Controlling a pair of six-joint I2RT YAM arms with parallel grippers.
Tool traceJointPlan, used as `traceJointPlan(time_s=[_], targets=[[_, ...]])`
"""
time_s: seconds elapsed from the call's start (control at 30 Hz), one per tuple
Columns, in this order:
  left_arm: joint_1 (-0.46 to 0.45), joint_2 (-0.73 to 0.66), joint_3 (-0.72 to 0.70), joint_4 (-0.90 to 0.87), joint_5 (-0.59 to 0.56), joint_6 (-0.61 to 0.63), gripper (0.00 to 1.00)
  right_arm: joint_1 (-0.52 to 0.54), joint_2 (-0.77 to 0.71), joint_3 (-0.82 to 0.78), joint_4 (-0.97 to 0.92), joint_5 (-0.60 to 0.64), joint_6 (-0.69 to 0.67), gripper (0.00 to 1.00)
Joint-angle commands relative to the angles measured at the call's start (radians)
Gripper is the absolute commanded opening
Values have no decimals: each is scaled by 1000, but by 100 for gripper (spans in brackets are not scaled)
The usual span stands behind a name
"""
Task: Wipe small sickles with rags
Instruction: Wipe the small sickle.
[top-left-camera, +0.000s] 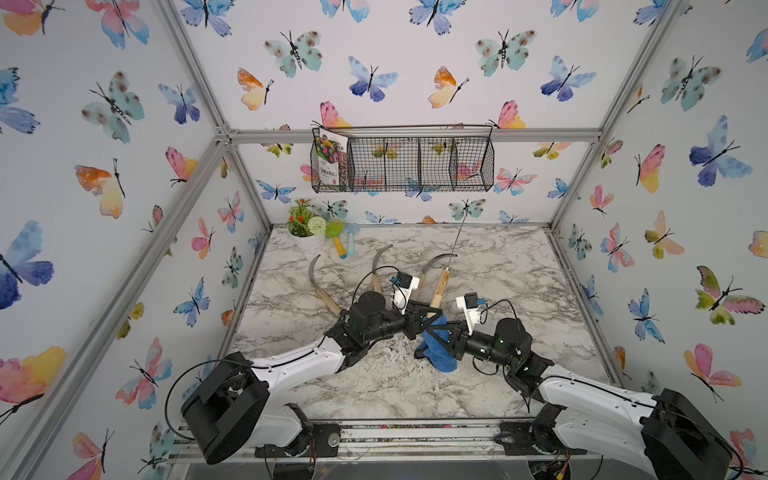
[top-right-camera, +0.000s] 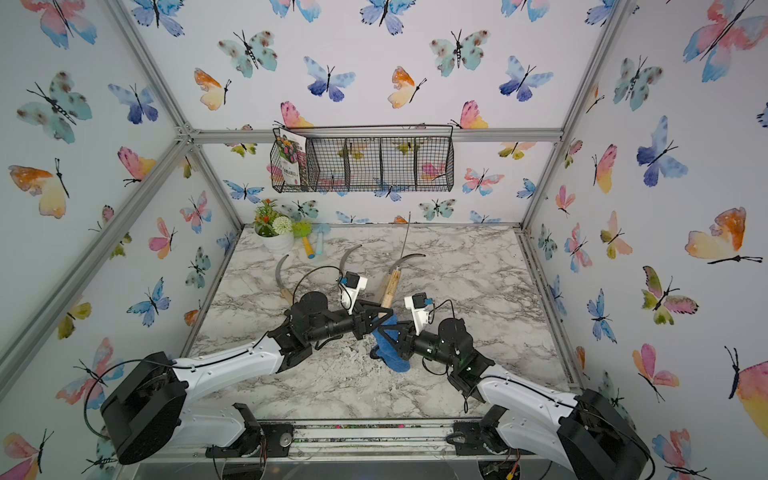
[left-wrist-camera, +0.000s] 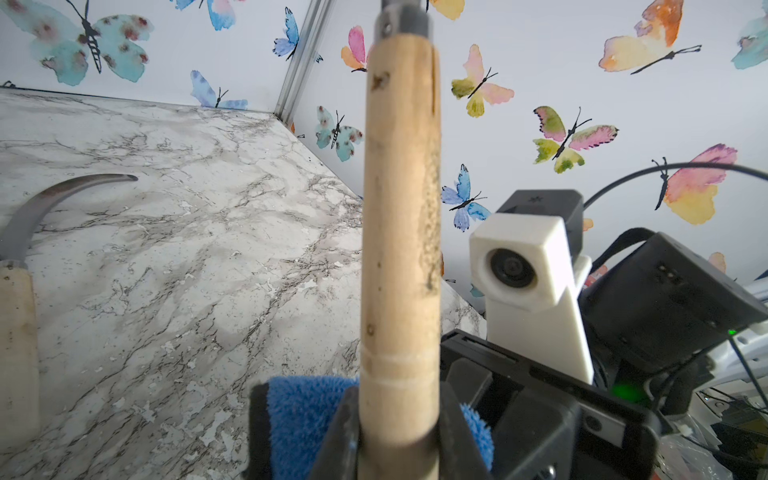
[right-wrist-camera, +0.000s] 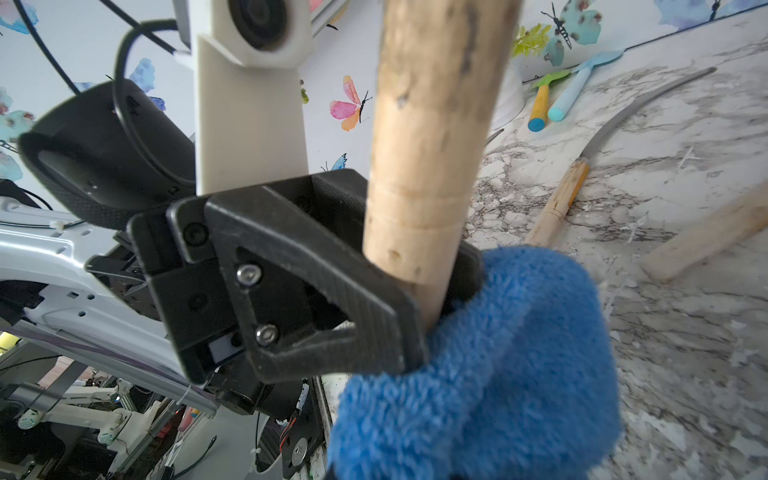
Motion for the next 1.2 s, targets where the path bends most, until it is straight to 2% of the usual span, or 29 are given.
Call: traceJointPlan(time_s=[0.0, 0.13, 0.43, 0.5, 0.7, 0.8, 0.97, 1.03, 1.17], targets=[[-51, 15, 25, 16, -6, 21, 0, 4, 66, 48, 120, -17, 11, 2], [-82, 16, 34, 10, -10, 24, 0, 4, 88, 62, 132, -15, 2, 2], [-85, 20, 17, 8, -28, 29, 0, 4, -145, -40, 95, 55, -11, 2], [-86, 26, 17, 11, -28, 27, 0, 4, -123, -29, 111, 34, 3, 2], [-92, 36, 18, 18, -23, 24, 0, 4, 71, 84, 77, -34, 0, 2], [-92, 35, 19, 17, -25, 27, 0, 4, 20, 36, 151, -56, 0, 2], [-95, 52, 30, 10, -23, 30, 0, 4, -150, -21, 104, 3, -13, 2], [-99, 58, 34, 9, -23, 32, 0, 4, -143, -11, 92, 5, 3, 2], [-102, 67, 34, 13, -22, 29, 0, 5, -5, 66, 58, -40, 28, 2]])
